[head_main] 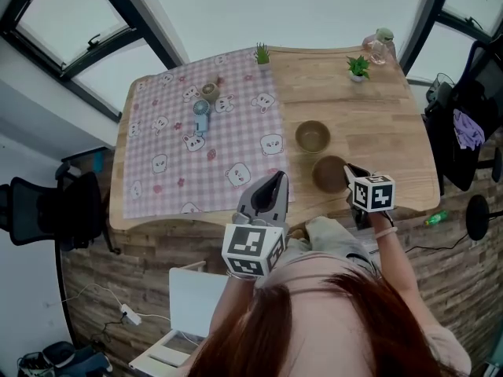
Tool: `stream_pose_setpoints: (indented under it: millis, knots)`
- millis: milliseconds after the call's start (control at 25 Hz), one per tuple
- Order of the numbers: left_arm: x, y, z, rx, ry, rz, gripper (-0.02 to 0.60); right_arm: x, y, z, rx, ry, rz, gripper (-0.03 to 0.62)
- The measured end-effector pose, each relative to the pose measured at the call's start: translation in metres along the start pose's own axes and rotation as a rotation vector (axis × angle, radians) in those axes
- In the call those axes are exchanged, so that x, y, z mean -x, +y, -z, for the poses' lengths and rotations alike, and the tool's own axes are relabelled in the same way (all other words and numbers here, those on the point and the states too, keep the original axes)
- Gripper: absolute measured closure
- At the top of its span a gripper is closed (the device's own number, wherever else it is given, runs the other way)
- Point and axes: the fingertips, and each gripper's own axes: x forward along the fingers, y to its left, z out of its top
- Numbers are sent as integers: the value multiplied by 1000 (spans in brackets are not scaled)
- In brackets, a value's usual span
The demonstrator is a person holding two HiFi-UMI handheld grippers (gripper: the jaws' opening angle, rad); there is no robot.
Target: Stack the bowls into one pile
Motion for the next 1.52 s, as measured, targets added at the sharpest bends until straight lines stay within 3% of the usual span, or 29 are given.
stream_pose_setpoints:
  millis: [680, 1520]
  knots:
    - [-40, 5, -8, 23, 5, -31, 570, -24, -3, -40, 21, -15, -73, 577]
    - [-92, 24, -14, 59, 26, -138, 569, -72, -19, -83, 50, 16, -181, 577]
